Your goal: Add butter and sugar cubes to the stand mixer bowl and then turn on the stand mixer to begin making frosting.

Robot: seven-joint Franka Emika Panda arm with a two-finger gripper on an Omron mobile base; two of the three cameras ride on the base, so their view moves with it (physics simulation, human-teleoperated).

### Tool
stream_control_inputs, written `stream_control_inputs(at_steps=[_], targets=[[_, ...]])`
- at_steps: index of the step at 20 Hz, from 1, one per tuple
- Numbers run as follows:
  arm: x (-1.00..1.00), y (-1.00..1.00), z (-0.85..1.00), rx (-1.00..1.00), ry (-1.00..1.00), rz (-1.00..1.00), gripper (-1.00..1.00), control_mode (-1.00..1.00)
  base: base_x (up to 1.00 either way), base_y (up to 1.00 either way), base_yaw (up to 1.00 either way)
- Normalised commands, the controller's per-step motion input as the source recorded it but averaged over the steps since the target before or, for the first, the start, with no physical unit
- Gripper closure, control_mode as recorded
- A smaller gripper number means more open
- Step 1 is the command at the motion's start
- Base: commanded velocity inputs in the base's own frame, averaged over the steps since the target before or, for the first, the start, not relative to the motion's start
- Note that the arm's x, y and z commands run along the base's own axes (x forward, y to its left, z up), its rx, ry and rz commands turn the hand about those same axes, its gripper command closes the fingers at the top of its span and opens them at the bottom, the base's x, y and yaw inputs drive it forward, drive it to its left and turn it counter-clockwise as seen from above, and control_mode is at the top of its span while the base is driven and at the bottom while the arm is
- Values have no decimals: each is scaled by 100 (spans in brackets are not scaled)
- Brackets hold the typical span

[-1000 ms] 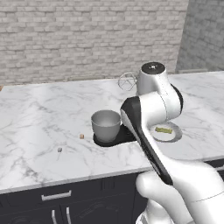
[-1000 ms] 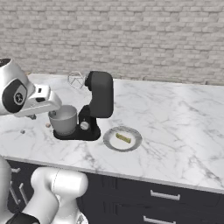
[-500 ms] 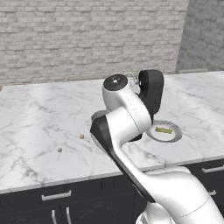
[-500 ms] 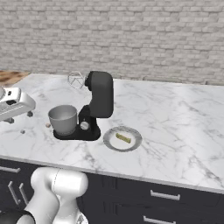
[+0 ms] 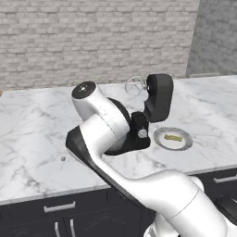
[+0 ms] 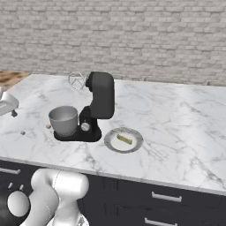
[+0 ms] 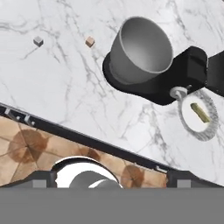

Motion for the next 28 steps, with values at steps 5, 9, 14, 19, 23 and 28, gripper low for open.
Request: stream_control_inputs(at_steps=[5, 9, 14, 19, 23, 28], targets=[[23, 41, -22, 0, 17, 0, -100, -100, 0, 0, 0], [32, 43, -38, 0, 23, 1, -100, -100, 0, 0, 0], [40, 40, -50, 0, 23, 3, -100, -100, 0, 0, 0], [36, 44, -50, 0, 15, 2, -100, -100, 0, 0, 0], [38, 40, -51, 0, 8, 2, -100, -100, 0, 0, 0], [50, 30, -51, 0, 8, 1, -100, -100, 0, 0, 0]])
